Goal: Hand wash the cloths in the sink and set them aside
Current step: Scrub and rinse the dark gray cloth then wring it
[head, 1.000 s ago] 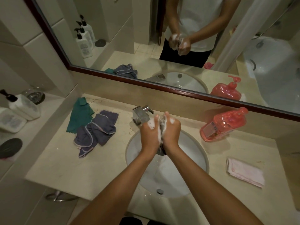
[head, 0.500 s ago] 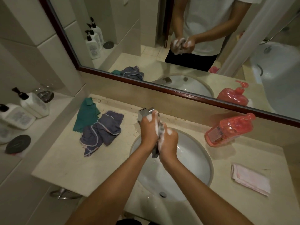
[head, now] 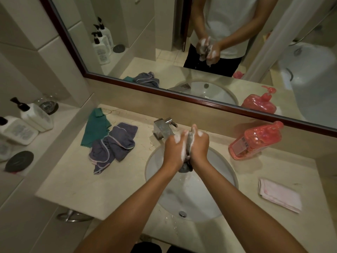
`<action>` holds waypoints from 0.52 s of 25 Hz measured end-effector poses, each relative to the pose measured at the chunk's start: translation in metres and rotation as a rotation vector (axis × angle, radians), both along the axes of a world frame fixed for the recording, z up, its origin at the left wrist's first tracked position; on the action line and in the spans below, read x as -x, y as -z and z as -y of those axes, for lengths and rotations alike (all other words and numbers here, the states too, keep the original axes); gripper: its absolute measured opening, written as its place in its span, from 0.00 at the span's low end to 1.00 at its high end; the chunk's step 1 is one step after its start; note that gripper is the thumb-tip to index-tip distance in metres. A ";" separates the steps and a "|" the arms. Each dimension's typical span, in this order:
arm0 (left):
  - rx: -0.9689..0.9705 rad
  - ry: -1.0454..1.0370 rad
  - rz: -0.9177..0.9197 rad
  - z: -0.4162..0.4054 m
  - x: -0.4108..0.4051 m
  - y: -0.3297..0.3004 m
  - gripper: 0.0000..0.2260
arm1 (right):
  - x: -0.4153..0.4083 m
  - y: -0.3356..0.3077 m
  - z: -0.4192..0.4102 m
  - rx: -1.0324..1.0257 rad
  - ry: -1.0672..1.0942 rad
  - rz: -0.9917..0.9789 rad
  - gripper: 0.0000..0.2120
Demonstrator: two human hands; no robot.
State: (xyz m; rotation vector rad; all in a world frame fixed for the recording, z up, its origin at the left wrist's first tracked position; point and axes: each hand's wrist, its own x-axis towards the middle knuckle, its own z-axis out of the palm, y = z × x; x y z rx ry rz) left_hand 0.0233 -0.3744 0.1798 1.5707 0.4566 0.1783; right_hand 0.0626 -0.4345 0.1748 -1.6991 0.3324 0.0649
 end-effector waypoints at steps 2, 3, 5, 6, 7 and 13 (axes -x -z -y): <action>0.113 0.032 0.003 -0.007 -0.002 0.000 0.21 | -0.004 0.004 0.001 0.011 -0.031 -0.016 0.25; 0.150 0.026 0.009 -0.012 -0.004 0.000 0.22 | -0.005 0.010 0.001 -0.014 -0.036 -0.040 0.24; 0.181 -0.024 0.009 -0.023 -0.003 0.007 0.18 | -0.006 0.019 0.004 -0.168 -0.006 -0.158 0.24; 0.186 -0.050 -0.007 -0.029 0.000 0.014 0.13 | -0.007 0.022 0.007 -0.255 0.007 -0.238 0.24; 0.189 -0.063 -0.031 -0.036 0.003 0.022 0.12 | -0.007 0.027 0.012 -0.310 0.000 -0.311 0.24; 0.233 -0.132 -0.169 -0.062 0.024 0.078 0.12 | -0.010 0.079 0.033 -0.041 -0.104 -0.471 0.09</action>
